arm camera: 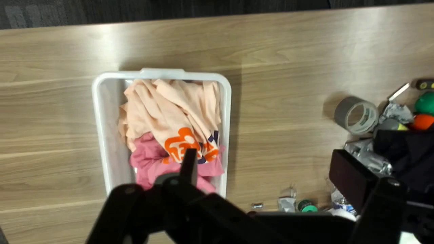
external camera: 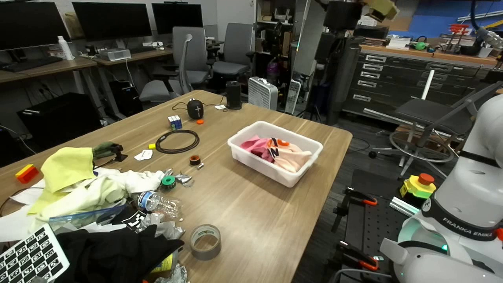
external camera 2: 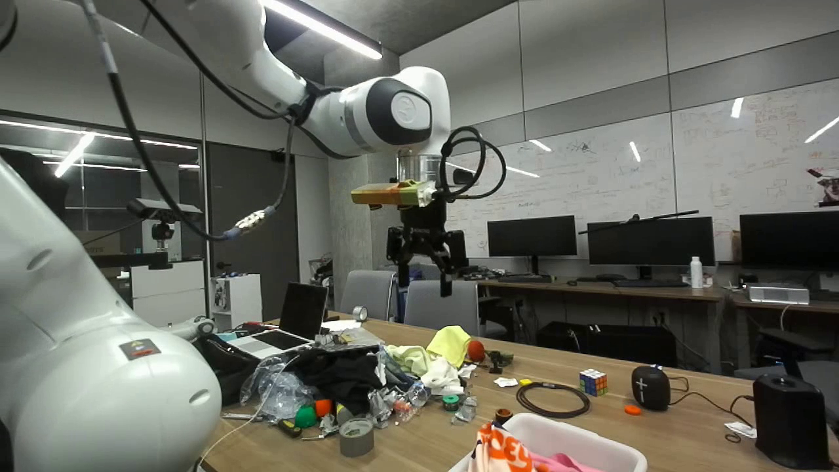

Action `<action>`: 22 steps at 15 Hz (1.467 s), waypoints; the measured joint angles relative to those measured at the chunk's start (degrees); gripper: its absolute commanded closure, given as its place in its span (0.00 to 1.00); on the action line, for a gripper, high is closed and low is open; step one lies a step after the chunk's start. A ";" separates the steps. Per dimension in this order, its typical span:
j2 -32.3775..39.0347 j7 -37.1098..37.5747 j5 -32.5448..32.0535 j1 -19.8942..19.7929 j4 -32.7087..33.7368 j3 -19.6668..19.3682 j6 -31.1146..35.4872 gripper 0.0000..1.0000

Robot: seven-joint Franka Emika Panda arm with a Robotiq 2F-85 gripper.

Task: Remove the shirts from the basket.

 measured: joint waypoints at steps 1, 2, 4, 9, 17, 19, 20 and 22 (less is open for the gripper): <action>2.00 2.34 0.00 -0.36 0.73 0.56 2.58 0.00; 3.82 4.84 -0.06 -1.00 1.36 1.27 5.03 0.00; 7.16 9.84 -0.92 -2.52 2.56 2.86 9.22 0.00; 12.45 20.52 -6.28 -5.22 3.05 6.15 15.24 0.00; 17.95 22.80 -7.59 -6.46 -0.38 4.99 18.69 0.00; 19.15 19.42 -5.65 -6.45 -1.66 3.73 20.51 0.00; 19.72 17.46 -4.64 -6.44 -2.48 3.12 21.79 0.00; 20.85 13.74 -3.03 -6.44 -4.25 2.06 24.41 0.00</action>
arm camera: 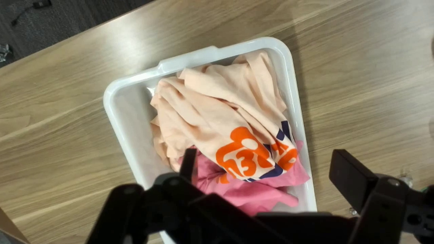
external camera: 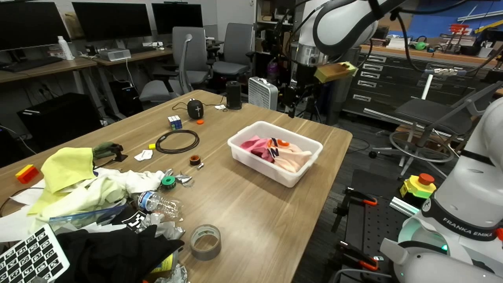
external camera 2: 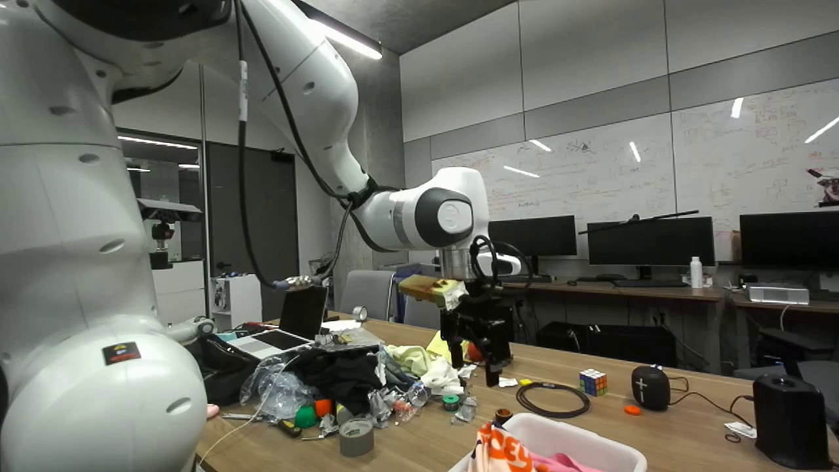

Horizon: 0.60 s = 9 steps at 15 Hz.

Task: Remove the shirts from the basket.

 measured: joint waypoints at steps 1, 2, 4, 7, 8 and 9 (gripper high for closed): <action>0.57 -1.65 0.58 0.00 -0.82 -0.43 1.26 0.00; 1.11 -3.03 0.99 0.00 -1.43 -0.75 2.17 0.00; 1.99 -5.39 1.32 0.00 -2.24 -1.15 3.56 0.00; 2.85 -7.25 1.29 0.00 -2.71 -1.28 5.12 0.00; 3.05 -7.78 1.27 0.00 -2.88 -1.28 6.24 0.00; 3.21 -8.26 1.26 0.00 -3.05 -1.28 7.31 0.00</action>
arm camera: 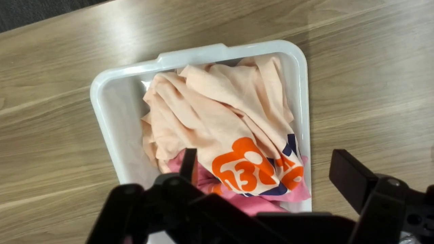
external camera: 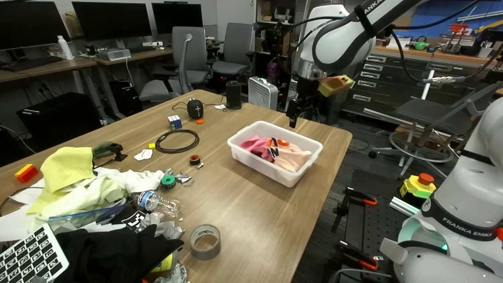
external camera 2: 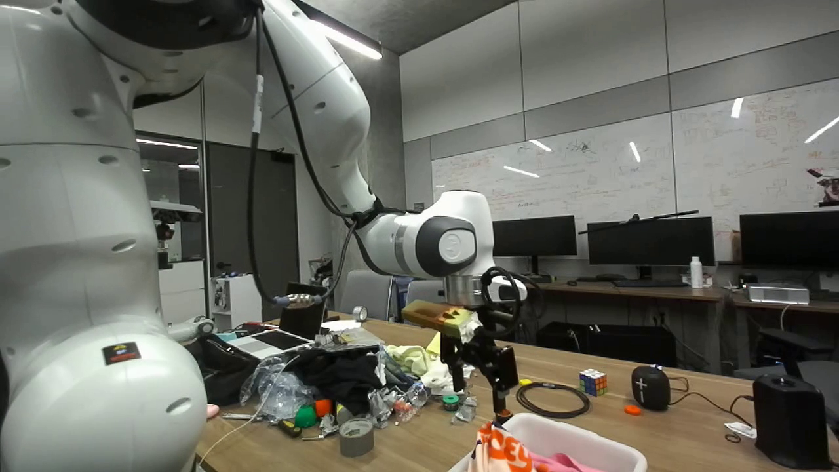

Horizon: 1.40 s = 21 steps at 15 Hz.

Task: Remove the shirts from the basket.

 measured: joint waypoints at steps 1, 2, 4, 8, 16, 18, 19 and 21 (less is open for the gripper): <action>0.17 -0.63 0.00 0.00 -0.18 0.00 1.16 0.00; 0.68 -0.83 0.00 0.28 -0.08 0.27 2.63 0.00; 2.60 -1.08 0.01 1.59 0.05 1.20 6.56 0.00; 8.51 -0.98 0.01 4.16 0.95 3.57 10.28 0.00; 18.29 7.71 -9.89 5.37 7.57 1.92 10.44 0.00; 19.36 12.13 -14.42 5.77 9.34 0.01 10.36 0.00; 19.72 14.25 -16.31 6.01 10.19 -0.83 10.19 0.00; 20.30 17.52 -18.81 6.59 11.80 -1.98 9.49 0.00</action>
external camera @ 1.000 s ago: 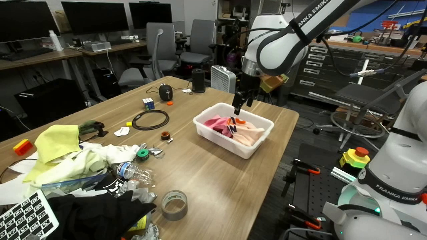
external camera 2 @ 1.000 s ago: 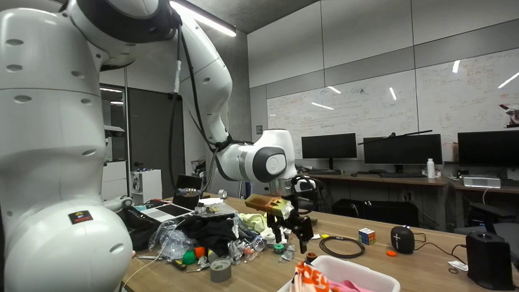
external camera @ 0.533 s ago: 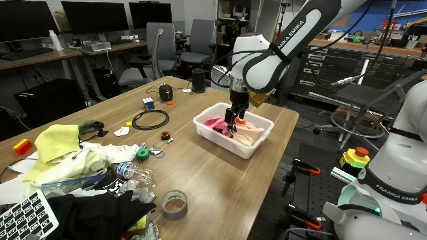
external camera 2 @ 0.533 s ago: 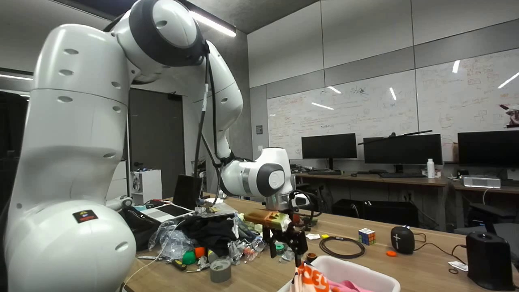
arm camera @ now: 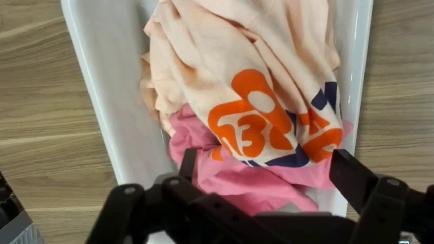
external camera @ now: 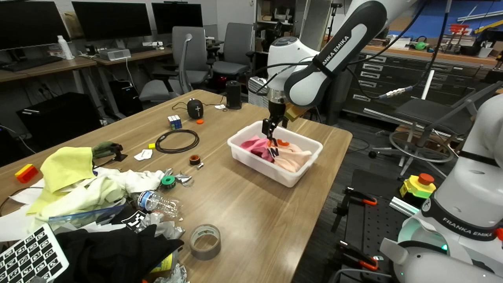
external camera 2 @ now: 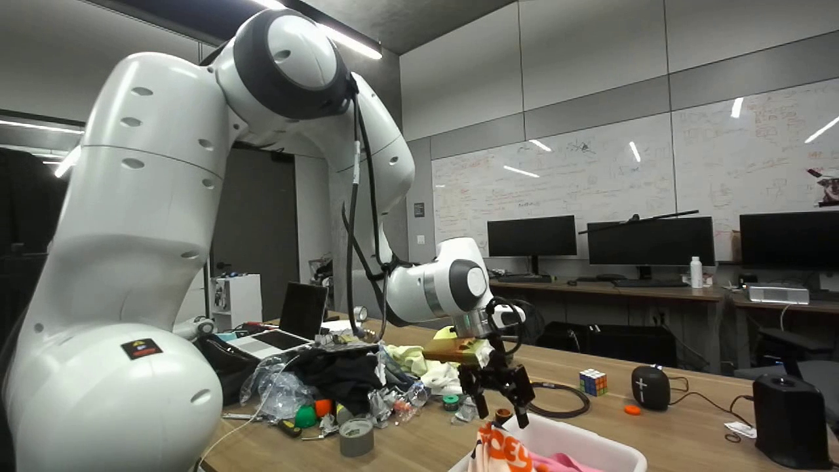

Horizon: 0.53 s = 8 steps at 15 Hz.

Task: Remove the shirts from the basket.

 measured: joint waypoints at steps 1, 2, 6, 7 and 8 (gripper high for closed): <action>0.28 1.12 -0.57 0.28 0.71 -0.28 -0.47 0.00; 0.52 1.87 -0.83 0.57 1.21 -0.42 -1.00 0.00; 2.18 6.47 -3.85 1.93 -0.66 -0.76 -1.07 0.00; 2.84 7.08 -3.95 2.23 -1.17 -0.77 -1.07 0.00; 3.49 7.53 -3.95 2.51 -1.62 -0.78 -1.07 0.00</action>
